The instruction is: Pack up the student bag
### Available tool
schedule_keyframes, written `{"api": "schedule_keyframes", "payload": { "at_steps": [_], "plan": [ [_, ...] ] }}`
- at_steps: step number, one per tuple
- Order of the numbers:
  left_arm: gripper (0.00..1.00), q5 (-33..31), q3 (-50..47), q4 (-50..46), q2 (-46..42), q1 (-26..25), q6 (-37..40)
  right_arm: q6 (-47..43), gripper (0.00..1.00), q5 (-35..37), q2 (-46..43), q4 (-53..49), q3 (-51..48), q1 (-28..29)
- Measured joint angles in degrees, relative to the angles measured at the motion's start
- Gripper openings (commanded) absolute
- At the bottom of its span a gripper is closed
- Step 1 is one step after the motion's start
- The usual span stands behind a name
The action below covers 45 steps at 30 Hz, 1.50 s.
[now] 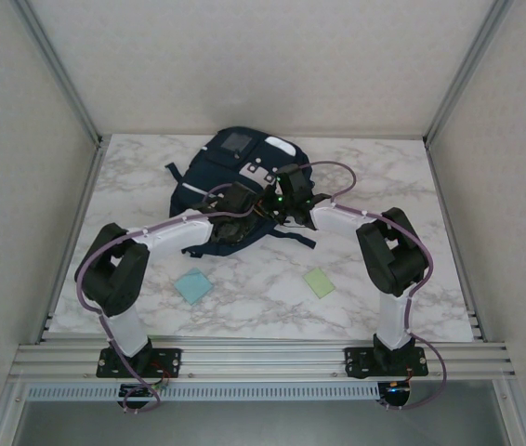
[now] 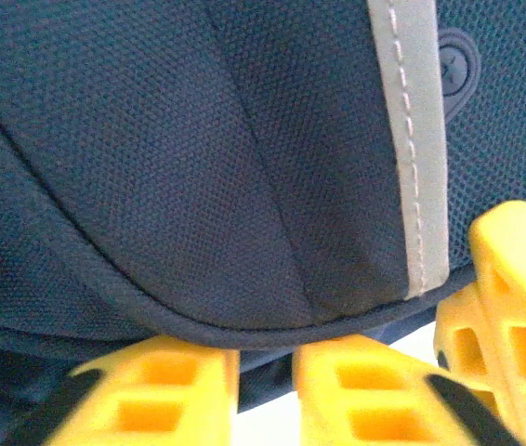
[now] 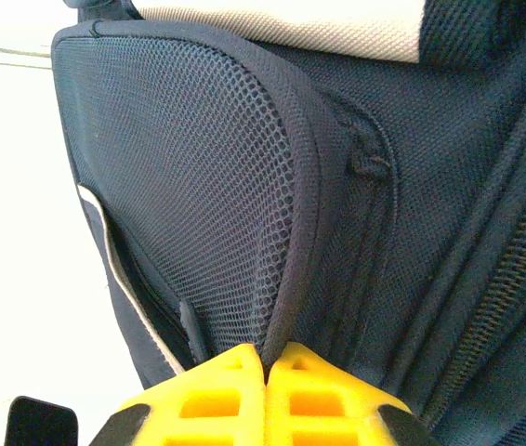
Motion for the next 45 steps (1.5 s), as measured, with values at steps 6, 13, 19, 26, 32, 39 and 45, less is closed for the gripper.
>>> {"api": "schedule_keyframes", "payload": {
  "at_steps": [6,13,19,26,32,39,45],
  "plan": [
    [0.07,-0.39,-0.13,-3.85,-1.6,0.24,4.85,-1.09,0.0,0.13,-0.13,0.15,-0.42,-0.11],
    [0.17,-3.52,-4.2,-13.25,-10.95,4.2,11.56,-3.13,0.0,-0.04,-2.14,-0.02,-0.42,-0.63],
    [0.48,-4.0,-5.16,-13.25,-15.21,4.94,11.69,-3.45,0.0,-0.55,-2.16,-0.26,-0.26,-0.7],
    [0.59,-2.84,-6.16,-8.98,-14.97,4.94,8.9,-6.12,0.22,-1.14,-2.16,-2.23,0.81,-0.85],
    [0.59,-2.69,-6.16,-7.41,-14.27,4.96,8.52,-7.82,0.3,-1.03,-2.16,-3.41,0.9,-0.96],
    [0.59,-2.36,-6.16,-7.23,-14.27,4.92,8.57,-9.22,0.47,-1.03,1.07,-5.9,4.7,-1.11],
    [0.6,-1.84,-6.21,-7.3,-14.27,4.5,8.59,-11.08,0.48,-0.22,3.45,-10.14,8.87,-2.86]
  ]
}}
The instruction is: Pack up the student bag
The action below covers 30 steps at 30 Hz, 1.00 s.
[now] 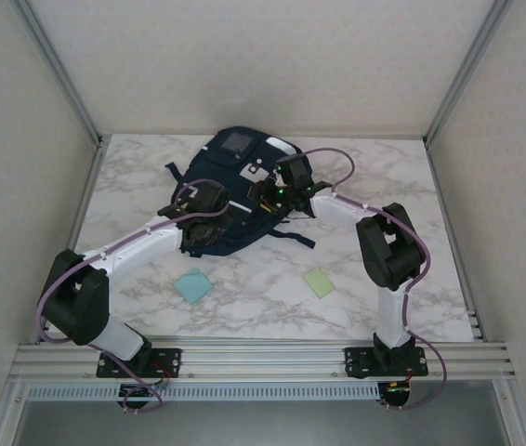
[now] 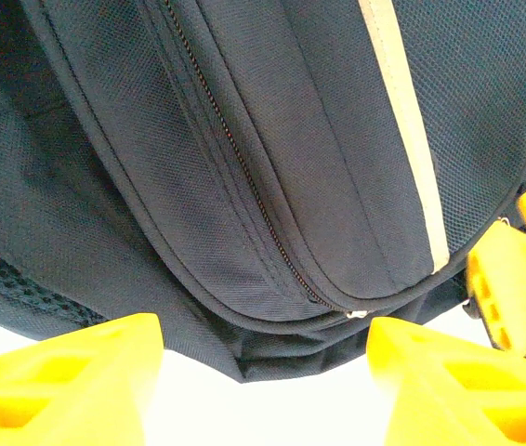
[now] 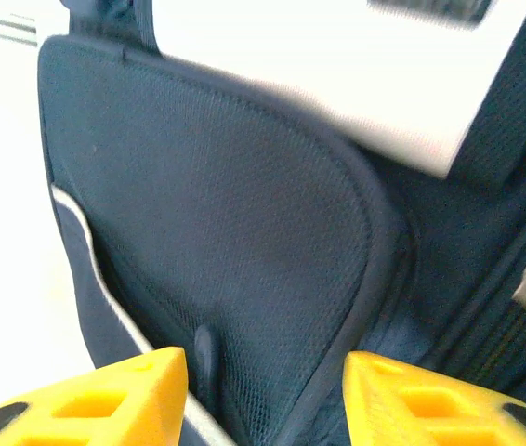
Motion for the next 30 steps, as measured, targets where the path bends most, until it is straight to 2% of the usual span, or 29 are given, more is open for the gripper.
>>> {"api": "schedule_keyframes", "payload": {
  "at_steps": [8,14,19,20,22,24,30],
  "plan": [
    [0.6,-1.55,0.0,0.0,1.49,1.64,1.14,-5.62,0.5,4.48,1.14,-5.05,4.46,-2.78],
    [0.61,-1.86,0.0,0.02,3.26,4.37,2.64,-7.89,0.49,2.27,4.02,-5.11,7.21,-2.34],
    [0.65,-2.16,0.0,1.92,4.07,6.95,5.09,-9.88,0.49,0.76,7.91,-5.66,9.7,-1.36],
    [0.65,-2.12,0.0,2.82,4.48,7.52,5.84,-10.27,0.47,0.76,8.5,-5.81,10.03,-1.18],
    [0.65,-1.79,0.02,4.57,5.75,8.5,7.58,-11.15,0.16,0.68,9.16,-5.84,10.27,-1.07],
    [0.65,-0.94,0.55,6.03,8.41,9.53,10.08,-11.34,0.0,0.5,9.49,-6.19,10.27,-1.36],
    [0.65,2.49,5.38,4.85,16.85,11.39,16.81,-11.52,0.0,-0.13,8.2,-2.58,6.88,-1.62]
  ]
}}
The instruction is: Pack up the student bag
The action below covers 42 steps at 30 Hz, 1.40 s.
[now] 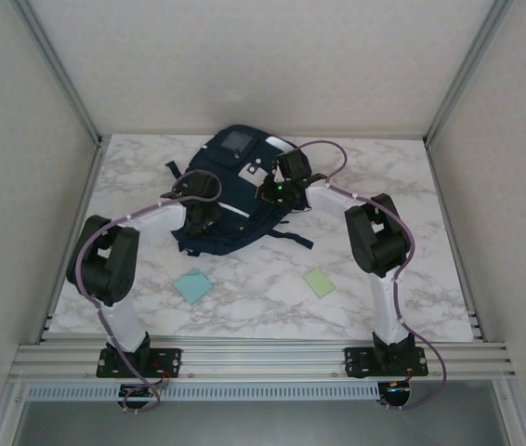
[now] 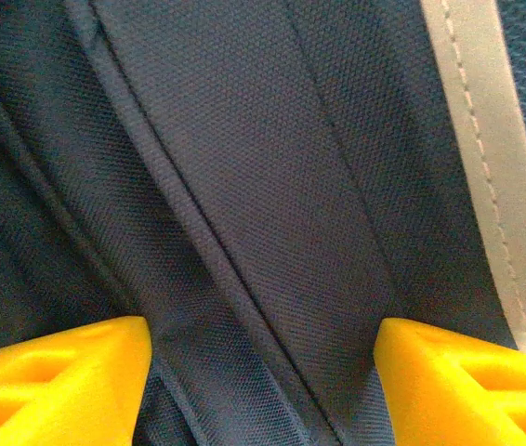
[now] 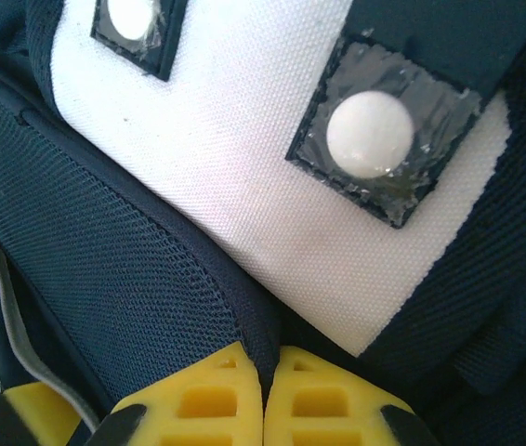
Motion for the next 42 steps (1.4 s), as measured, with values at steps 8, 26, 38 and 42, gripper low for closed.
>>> {"api": "schedule_keyframes", "payload": {
  "at_steps": [8,26,38,42],
  "plan": [
    [0.66,3.39,10.12,-1.29,6.69,0.92,5.6,3.63,0.0,3.06,-9.68,6.8,-11.54,-0.13],
    [0.7,-0.35,5.38,-3.63,-11.21,-10.71,2.45,19.02,0.0,3.32,-10.6,7.8,-12.46,-0.2],
    [0.7,-9.51,6.14,-8.57,-3.52,-14.4,3.39,24.06,0.0,0.96,-10.6,9.4,-12.04,-0.09],
    [0.7,-10.84,9.09,-9.68,-1.51,-14.6,4.55,24.81,0.0,0.96,-10.67,10.4,-12.37,-0.07]
  ]
}}
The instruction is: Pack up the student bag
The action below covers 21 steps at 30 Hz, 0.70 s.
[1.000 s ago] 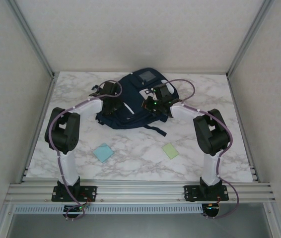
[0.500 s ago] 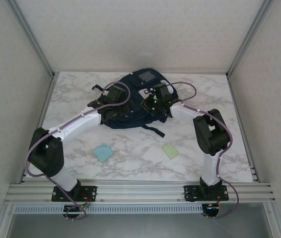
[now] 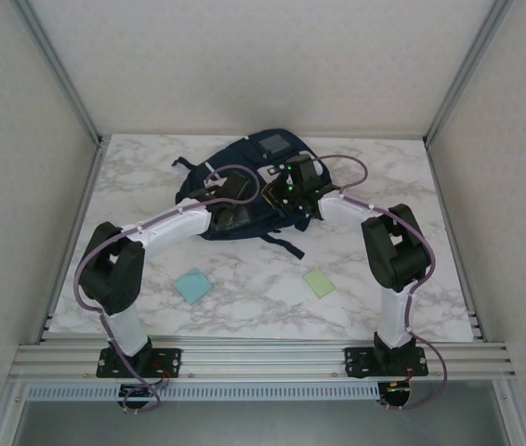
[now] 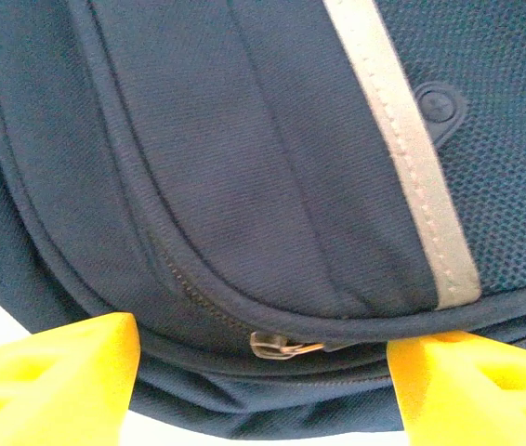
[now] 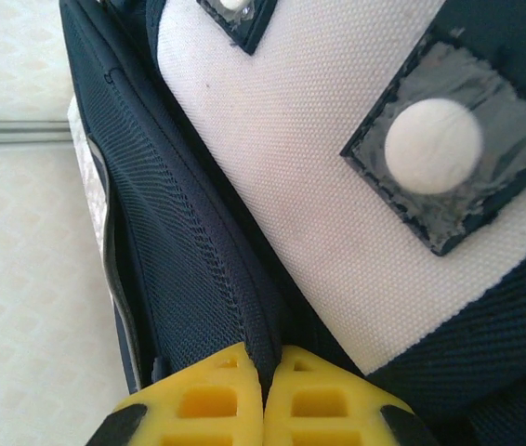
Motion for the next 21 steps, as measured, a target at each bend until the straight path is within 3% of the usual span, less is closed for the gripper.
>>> {"api": "schedule_keyframes", "payload": {
  "at_steps": [11,16,21],
  "plan": [
    [0.73,0.94,1.97,0.66,1.92,0.0,-0.35,0.83,0.0,-0.04,-0.68,3.8,-2.01,0.0],
    [0.65,1.11,1.97,0.7,2.6,0.66,-0.15,0.87,0.0,-0.24,-0.68,4.85,-2.43,0.0],
    [0.47,1.36,-0.57,1.81,1.95,1.44,1.38,0.85,0.0,-1.29,-0.72,6.21,-3.45,0.0]
  ]
}}
